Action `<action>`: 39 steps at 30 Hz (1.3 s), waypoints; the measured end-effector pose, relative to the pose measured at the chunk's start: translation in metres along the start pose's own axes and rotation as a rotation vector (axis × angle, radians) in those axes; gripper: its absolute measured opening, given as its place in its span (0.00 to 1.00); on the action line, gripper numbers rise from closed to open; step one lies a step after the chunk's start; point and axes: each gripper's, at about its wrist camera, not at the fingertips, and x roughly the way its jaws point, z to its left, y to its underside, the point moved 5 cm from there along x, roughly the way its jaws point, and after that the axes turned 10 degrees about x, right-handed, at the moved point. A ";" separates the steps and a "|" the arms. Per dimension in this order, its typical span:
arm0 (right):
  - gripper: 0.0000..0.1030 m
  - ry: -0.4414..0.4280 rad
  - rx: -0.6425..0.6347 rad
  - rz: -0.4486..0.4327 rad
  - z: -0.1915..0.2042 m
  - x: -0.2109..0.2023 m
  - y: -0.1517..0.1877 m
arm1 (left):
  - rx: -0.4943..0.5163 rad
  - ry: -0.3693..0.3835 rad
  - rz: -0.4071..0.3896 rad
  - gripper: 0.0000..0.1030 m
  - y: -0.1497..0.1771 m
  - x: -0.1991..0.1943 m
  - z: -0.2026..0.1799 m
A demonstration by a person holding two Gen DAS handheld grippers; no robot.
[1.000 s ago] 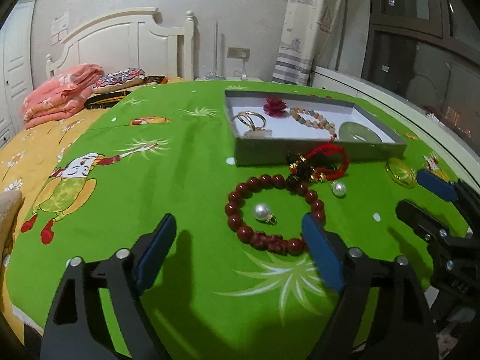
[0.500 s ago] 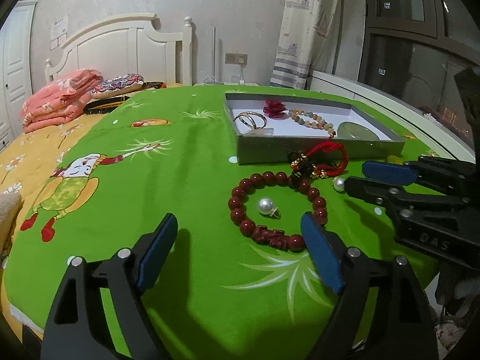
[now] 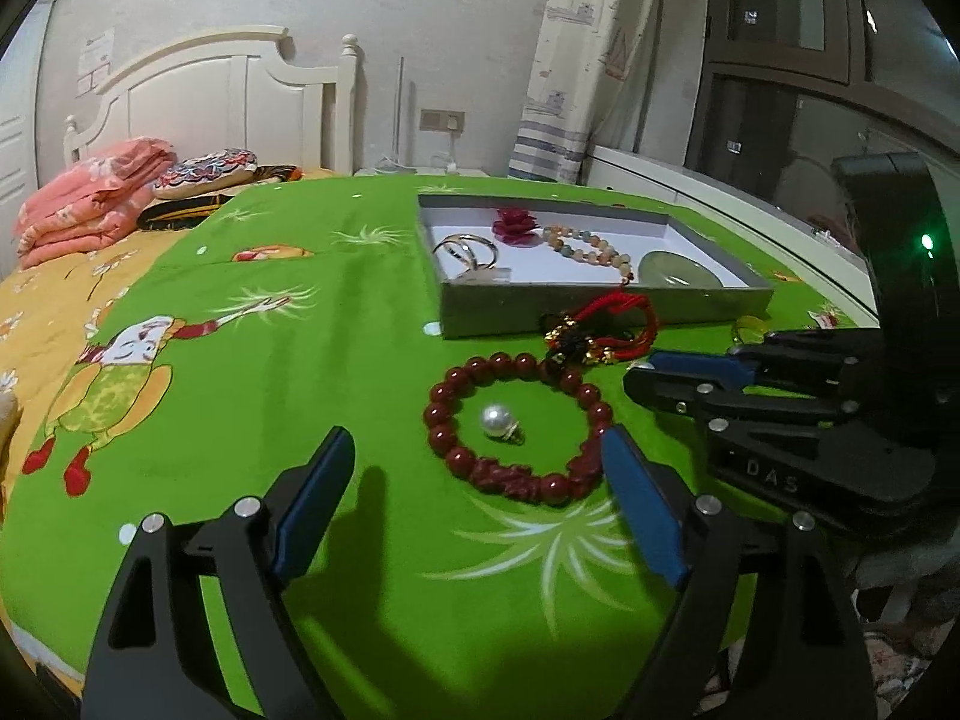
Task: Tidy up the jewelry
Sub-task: 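Grasp the white pearl with the right tool while the left grasps the pearl earring inside the red bracelet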
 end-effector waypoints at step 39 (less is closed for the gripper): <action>0.13 -0.049 0.089 -0.096 -0.022 -0.027 0.021 | 0.084 0.002 0.102 0.24 -0.015 0.032 -0.013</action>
